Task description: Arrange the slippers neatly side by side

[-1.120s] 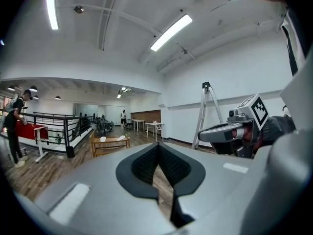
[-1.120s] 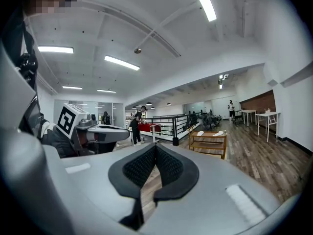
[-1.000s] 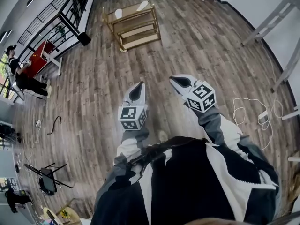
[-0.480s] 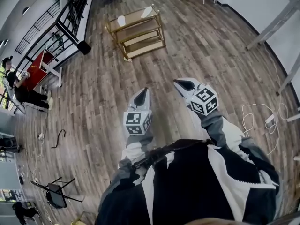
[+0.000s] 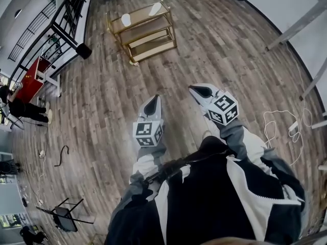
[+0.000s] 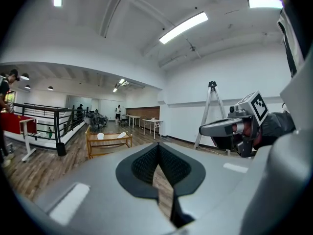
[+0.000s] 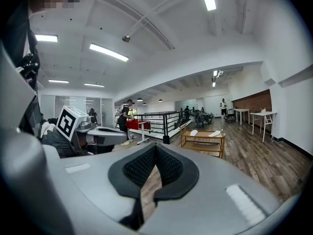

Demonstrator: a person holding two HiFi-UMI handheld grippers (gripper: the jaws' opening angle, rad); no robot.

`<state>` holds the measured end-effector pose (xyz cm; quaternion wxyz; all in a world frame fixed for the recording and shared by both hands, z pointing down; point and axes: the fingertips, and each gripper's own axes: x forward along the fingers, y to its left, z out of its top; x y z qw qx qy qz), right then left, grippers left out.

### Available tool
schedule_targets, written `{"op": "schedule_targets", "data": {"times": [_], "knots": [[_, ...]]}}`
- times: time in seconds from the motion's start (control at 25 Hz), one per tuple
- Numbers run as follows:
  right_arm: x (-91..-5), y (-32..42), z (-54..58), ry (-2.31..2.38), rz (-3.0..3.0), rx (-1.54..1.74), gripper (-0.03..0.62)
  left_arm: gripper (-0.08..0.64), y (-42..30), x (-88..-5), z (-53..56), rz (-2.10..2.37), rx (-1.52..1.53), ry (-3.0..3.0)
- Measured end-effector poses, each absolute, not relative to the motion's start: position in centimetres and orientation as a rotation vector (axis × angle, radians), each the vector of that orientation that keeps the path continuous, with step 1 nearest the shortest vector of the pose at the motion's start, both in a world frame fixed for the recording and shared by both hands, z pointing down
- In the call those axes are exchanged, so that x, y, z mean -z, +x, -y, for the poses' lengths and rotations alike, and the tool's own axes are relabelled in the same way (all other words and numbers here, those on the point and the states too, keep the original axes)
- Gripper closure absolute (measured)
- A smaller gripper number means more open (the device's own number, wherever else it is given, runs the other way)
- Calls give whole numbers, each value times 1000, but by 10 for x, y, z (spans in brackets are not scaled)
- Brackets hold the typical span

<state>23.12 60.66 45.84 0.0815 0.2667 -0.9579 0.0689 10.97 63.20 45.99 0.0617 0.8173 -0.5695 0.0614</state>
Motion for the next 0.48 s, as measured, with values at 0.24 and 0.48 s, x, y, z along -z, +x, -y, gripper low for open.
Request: {"op": "schedule_targets", "data": {"times": [0.24, 0.48], "knots": [[-468, 228, -543, 769, 2889, -228, 588, 548, 106, -470, -574, 1738, -205, 2442], [-460, 212, -456, 709, 2940, -211, 588, 548, 96, -467, -490, 1767, -240, 2420]]}}
